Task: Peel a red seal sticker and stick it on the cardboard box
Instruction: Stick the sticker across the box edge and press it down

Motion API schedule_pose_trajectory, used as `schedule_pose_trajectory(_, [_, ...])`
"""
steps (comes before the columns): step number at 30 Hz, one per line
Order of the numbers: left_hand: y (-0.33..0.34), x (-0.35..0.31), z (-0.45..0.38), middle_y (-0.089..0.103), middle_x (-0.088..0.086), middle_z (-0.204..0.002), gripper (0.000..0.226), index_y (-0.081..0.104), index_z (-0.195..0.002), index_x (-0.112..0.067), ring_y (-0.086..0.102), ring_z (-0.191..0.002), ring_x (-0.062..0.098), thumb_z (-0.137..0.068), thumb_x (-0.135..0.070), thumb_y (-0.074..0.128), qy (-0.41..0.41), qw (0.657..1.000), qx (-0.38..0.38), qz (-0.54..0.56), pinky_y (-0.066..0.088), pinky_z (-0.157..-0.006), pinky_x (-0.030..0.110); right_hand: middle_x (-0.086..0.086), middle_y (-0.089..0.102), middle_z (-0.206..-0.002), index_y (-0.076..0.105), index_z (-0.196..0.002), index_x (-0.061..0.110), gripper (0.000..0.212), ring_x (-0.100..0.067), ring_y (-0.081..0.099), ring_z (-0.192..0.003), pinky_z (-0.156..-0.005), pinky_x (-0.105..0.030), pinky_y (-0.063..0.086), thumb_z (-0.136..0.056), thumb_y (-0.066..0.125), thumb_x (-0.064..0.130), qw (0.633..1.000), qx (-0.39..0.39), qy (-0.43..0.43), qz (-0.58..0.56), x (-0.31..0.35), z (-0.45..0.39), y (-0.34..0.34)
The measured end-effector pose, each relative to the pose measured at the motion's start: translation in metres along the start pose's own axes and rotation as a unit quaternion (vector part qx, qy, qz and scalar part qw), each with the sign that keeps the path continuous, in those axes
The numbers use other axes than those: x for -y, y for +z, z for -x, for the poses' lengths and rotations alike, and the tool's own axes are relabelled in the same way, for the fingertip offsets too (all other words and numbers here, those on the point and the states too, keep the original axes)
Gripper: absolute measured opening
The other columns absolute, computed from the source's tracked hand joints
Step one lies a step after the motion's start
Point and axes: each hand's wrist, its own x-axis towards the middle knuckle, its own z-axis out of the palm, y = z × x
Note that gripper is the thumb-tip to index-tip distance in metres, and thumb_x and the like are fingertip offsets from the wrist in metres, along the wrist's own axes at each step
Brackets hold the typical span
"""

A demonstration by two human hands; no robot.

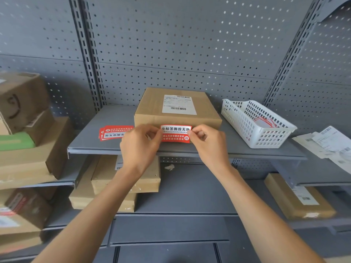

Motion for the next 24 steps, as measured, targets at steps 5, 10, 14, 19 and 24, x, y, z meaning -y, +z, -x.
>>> schedule_pose_trajectory(5, [0.0018, -0.0009, -0.0019, 0.072, -0.013, -0.071, 0.015, 0.077, -0.079, -0.027, 0.068, -0.071, 0.014, -0.092, -0.033, 0.072, -0.042, 0.998, 0.003, 0.040, 0.057, -0.068, 0.035, 0.002, 0.069, -0.063, 0.070, -0.074, 0.018, 0.018, -0.023, 0.063, -0.061, -0.062, -0.040, 0.054, -0.090, 0.072, 0.027, 1.000, -0.006, 0.009, -0.002, 0.0018, -0.0007, 0.0048])
schedule_pose_trajectory(10, [0.0024, -0.0012, -0.0046, 0.072, -0.013, -0.070, 0.016, 0.077, -0.079, -0.028, 0.069, -0.069, 0.014, -0.093, -0.034, 0.072, -0.046, 0.998, 0.004, 0.044, 0.057, -0.068, 0.036, 0.003, 0.069, -0.063, 0.070, -0.074, 0.017, 0.019, -0.020, 0.063, -0.060, -0.062, -0.040, 0.054, -0.090, 0.072, 0.026, 1.000, -0.010, 0.014, -0.001, 0.0039, -0.0037, 0.0064])
schedule_pose_trajectory(14, [0.0034, 0.0000, -0.0068, 0.072, -0.012, -0.069, 0.016, 0.078, -0.080, -0.025, 0.069, -0.068, 0.016, -0.093, -0.033, 0.072, -0.045, 0.998, 0.000, 0.044, 0.057, -0.068, 0.037, 0.003, 0.069, -0.063, 0.070, -0.074, 0.017, 0.019, -0.021, 0.064, -0.061, -0.062, -0.042, 0.055, -0.090, 0.071, 0.026, 1.000, -0.012, 0.018, 0.002, 0.0052, -0.0032, 0.0095])
schedule_pose_trajectory(19, [0.0039, -0.0008, -0.0085, 0.071, -0.014, -0.065, 0.016, 0.078, -0.080, -0.025, 0.068, -0.066, 0.014, -0.092, -0.033, 0.073, -0.045, 0.998, 0.001, 0.050, 0.055, -0.067, 0.032, 0.004, 0.069, -0.062, 0.069, -0.072, 0.017, 0.020, -0.020, 0.065, -0.060, -0.062, -0.043, 0.056, -0.090, 0.071, 0.026, 0.999, -0.017, 0.024, 0.014, 0.0057, -0.0055, 0.0100])
schedule_pose_trajectory(24, [0.0051, 0.0006, -0.0090, 0.069, -0.014, -0.062, 0.015, 0.078, -0.079, -0.025, 0.067, -0.063, 0.014, -0.092, -0.031, 0.073, -0.039, 0.998, 0.004, 0.051, 0.053, -0.064, 0.031, 0.010, 0.067, -0.059, 0.069, -0.072, 0.018, 0.019, -0.015, 0.063, -0.057, -0.062, -0.040, 0.056, -0.090, 0.072, 0.024, 0.999, -0.017, 0.021, 0.026, 0.0070, -0.0056, 0.0079])
